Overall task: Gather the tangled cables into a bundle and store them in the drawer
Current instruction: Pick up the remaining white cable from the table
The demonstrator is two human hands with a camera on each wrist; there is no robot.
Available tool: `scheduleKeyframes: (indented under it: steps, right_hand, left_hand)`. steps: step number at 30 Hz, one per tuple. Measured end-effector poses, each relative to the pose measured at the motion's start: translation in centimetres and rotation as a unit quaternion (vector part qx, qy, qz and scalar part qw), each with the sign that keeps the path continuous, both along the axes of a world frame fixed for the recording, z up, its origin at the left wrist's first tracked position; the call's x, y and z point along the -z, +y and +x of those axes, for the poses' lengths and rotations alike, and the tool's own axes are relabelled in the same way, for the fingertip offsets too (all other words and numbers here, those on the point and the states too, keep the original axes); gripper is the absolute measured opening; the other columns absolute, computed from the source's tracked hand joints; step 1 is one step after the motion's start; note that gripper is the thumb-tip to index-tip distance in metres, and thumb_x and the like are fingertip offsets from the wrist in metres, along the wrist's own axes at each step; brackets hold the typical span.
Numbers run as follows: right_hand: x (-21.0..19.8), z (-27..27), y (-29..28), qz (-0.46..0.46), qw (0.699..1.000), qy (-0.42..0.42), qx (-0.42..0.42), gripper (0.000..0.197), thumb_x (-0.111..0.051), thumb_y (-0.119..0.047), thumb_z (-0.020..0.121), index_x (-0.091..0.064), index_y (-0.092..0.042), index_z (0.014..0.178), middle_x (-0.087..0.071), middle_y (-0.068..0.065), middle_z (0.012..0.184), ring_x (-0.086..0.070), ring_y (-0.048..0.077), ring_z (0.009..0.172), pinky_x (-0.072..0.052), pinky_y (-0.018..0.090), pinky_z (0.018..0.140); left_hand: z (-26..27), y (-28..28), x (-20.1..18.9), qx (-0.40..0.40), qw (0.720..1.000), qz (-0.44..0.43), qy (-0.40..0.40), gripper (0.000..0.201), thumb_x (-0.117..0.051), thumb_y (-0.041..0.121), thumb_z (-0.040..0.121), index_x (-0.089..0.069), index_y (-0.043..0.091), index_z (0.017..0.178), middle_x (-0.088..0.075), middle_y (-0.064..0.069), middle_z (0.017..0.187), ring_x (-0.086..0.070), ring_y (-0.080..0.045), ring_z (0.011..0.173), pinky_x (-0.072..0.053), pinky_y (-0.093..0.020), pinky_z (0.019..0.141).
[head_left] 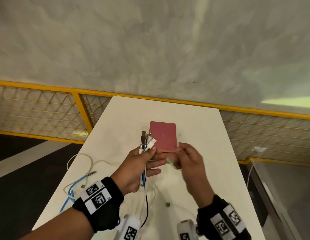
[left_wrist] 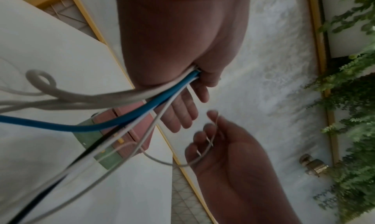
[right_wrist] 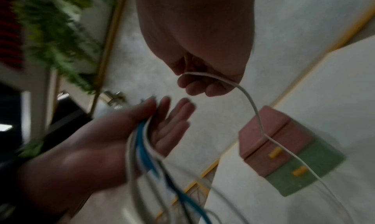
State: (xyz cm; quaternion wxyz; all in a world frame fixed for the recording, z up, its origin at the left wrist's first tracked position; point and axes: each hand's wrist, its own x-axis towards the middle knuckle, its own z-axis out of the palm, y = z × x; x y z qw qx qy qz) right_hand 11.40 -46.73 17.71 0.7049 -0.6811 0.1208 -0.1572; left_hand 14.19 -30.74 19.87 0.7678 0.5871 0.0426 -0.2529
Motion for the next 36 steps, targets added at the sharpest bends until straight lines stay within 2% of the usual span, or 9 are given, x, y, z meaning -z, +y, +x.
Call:
scheduleKeyframes:
  steps: [8, 13, 16, 19, 22, 26, 29, 33, 36]
  right_hand:
    - [-3.6, -1.1, 4.3, -0.121, 0.988, -0.023, -0.095, 0.022, -0.058, -0.005, 0.093, -0.062, -0.026, 0.09, -0.073, -0.002, 0.078, -0.072, 0.011, 0.071, -0.057, 0.026, 0.068]
    - [-4.7, -1.2, 4.7, -0.101, 0.985, -0.029, -0.137, 0.02, -0.053, 0.004, 0.093, -0.065, -0.011, 0.095, -0.071, 0.006, 0.091, -0.07, 0.009, 0.076, -0.055, 0.022, 0.068]
    - [-5.2, -1.4, 4.7, -0.128, 0.979, -0.04, -0.151, 0.017, -0.056, 0.003, 0.09, -0.066, -0.01, 0.089, -0.069, 0.003, 0.101, -0.07, 0.012, 0.085, -0.055, 0.023, 0.069]
    - [-5.0, -1.4, 3.5, -0.081, 0.993, -0.032, -0.078, 0.014, -0.06, -0.003, 0.088, -0.065, -0.015, 0.082, -0.07, -0.002, 0.084, -0.067, 0.012, 0.076, -0.052, 0.028, 0.068]
    - [-4.5, -1.8, 2.3, 0.0, 0.997, 0.028, -0.07, 0.012, -0.058, 0.0, 0.088, -0.065, -0.009, 0.083, -0.065, 0.0, 0.071, -0.057, 0.015, 0.067, -0.043, 0.03, 0.061]
    - [-3.6, -1.9, 3.7, -0.126, 0.984, 0.045, -0.116, 0.025, -0.073, -0.016, 0.077, -0.065, -0.028, 0.098, -0.07, -0.011, 0.096, -0.065, 0.008, 0.087, -0.052, 0.028, 0.077]
    - [-4.4, -0.7, 5.6, -0.128, 0.966, 0.012, -0.224, 0.037, -0.075, -0.025, 0.073, -0.062, -0.028, 0.108, -0.067, -0.011, 0.111, -0.063, 0.01, 0.108, -0.051, 0.037, 0.094]
    - [-6.5, -0.6, 6.9, -0.044, 0.949, -0.012, -0.313, 0.026, -0.069, -0.017, 0.085, -0.058, 0.007, 0.087, -0.067, 0.015, 0.086, -0.069, 0.018, 0.083, -0.053, 0.033, 0.078]
    - [-6.3, -1.5, 5.9, -0.044, 0.938, 0.001, -0.345, 0.036, -0.061, -0.021, 0.091, -0.055, 0.014, 0.085, -0.067, 0.014, 0.077, -0.07, 0.02, 0.078, -0.053, 0.038, 0.08]
  left_hand:
    - [-0.7, 0.0, -1.8, -0.033, 0.996, -0.077, 0.005, 0.033, -0.051, 0.029, 0.101, -0.066, 0.003, 0.114, -0.075, -0.015, 0.092, -0.071, -0.031, 0.096, -0.058, -0.047, 0.086]
    - [-0.6, 0.9, -2.9, 0.006, 0.995, -0.097, 0.013, 0.041, -0.05, 0.034, 0.1, -0.064, 0.0, 0.118, -0.07, -0.018, 0.102, -0.07, -0.026, 0.094, -0.058, -0.04, 0.079]
    - [-0.2, 1.5, -4.7, 0.004, 0.995, -0.092, -0.038, 0.031, -0.049, 0.027, 0.101, -0.071, 0.006, 0.097, -0.072, -0.017, 0.102, -0.072, -0.022, 0.087, -0.059, -0.036, 0.076]
    - [0.6, 2.5, -7.5, -0.019, 0.988, -0.132, -0.076, 0.036, -0.045, 0.022, 0.102, -0.068, 0.012, 0.076, -0.073, -0.016, 0.106, -0.074, -0.018, 0.092, -0.059, -0.029, 0.068]
    - [1.5, 4.0, -9.6, -0.025, 0.985, -0.132, -0.108, 0.033, -0.043, 0.027, 0.102, -0.064, 0.017, 0.079, -0.072, -0.013, 0.116, -0.069, -0.016, 0.11, -0.047, -0.033, 0.089]
    - [1.1, 4.5, -10.2, 0.008, 0.985, -0.13, -0.114, 0.028, -0.048, 0.032, 0.095, -0.065, 0.014, 0.082, -0.072, -0.016, 0.113, -0.068, -0.026, 0.114, -0.043, -0.043, 0.101]
    - [0.1, 4.1, -10.7, 0.036, 0.982, -0.136, -0.13, 0.027, -0.055, 0.033, 0.086, -0.066, 0.009, 0.084, -0.074, -0.017, 0.093, -0.072, -0.035, 0.1, -0.052, -0.046, 0.094]
    - [0.1, 4.9, -14.4, 0.024, 0.976, -0.117, -0.184, 0.027, -0.05, 0.034, 0.092, -0.064, 0.012, 0.082, -0.061, -0.002, 0.059, -0.067, -0.018, 0.056, -0.06, -0.037, 0.063]
    - [1.2, 6.9, -18.7, -0.016, 0.96, -0.142, -0.239, 0.033, -0.041, 0.034, 0.101, -0.06, 0.017, 0.081, -0.041, 0.007, 0.049, -0.044, -0.007, 0.04, -0.043, -0.022, 0.048]
